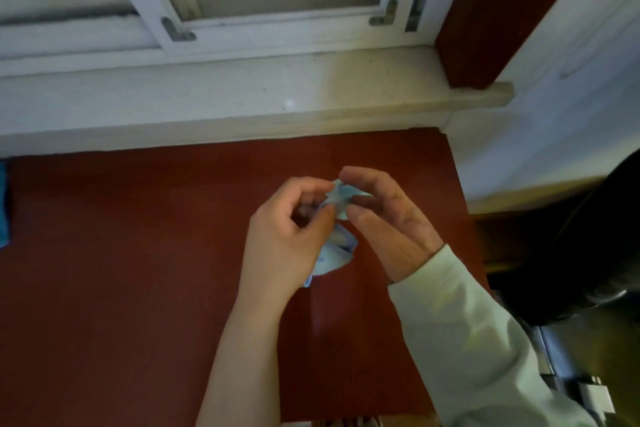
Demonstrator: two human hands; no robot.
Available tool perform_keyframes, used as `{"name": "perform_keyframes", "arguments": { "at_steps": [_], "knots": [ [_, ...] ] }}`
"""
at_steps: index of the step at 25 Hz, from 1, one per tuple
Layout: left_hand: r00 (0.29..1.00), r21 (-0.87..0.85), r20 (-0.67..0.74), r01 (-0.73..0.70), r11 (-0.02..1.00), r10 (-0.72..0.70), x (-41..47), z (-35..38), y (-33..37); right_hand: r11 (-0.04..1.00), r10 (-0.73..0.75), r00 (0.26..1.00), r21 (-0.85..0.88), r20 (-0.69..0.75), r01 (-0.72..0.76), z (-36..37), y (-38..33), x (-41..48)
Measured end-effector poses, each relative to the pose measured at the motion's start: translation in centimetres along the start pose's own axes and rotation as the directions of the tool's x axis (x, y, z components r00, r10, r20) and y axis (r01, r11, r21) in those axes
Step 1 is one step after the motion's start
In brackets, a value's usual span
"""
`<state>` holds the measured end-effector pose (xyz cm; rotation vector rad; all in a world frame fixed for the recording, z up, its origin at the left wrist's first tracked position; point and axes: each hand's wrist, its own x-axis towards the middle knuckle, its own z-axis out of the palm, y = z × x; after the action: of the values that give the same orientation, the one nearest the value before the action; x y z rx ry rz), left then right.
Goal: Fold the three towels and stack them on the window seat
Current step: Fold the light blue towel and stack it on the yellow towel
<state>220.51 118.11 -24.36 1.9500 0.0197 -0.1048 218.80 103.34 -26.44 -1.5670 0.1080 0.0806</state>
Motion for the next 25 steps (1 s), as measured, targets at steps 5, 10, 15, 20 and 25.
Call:
{"name": "perform_keyframes", "arguments": {
  "at_steps": [5,10,15,20,25],
  "knots": [
    [0.977,-0.011,0.0,-0.211,0.977,0.211,-0.9,-5.9,7.7,0.92,-0.255,0.963,-0.286,0.085,0.269,0.8,-8.3,0.5],
    [0.948,-0.002,-0.074,-0.312,0.95,0.311,-2.3,-10.1,13.7,0.78,-0.413,0.894,-0.439,0.172,0.445,2.1,-14.8,0.9],
    [0.936,-0.036,-0.117,-0.339,0.94,0.333,-2.9,-13.5,16.6,0.789,-0.511,0.83,-0.262,0.223,0.556,3.2,-18.9,0.5],
    [0.942,-0.082,-0.197,-0.293,0.953,0.273,-3.4,-15.8,17.1,0.74,-0.539,0.779,-0.26,0.322,0.62,2.9,-20.7,1.0],
    [0.894,-0.016,-0.347,-0.306,0.952,0.282,-3.1,-16.8,17.1,0.728,-0.476,0.783,-0.321,0.4,0.606,3.0,-21.4,1.2]
  ]
}}
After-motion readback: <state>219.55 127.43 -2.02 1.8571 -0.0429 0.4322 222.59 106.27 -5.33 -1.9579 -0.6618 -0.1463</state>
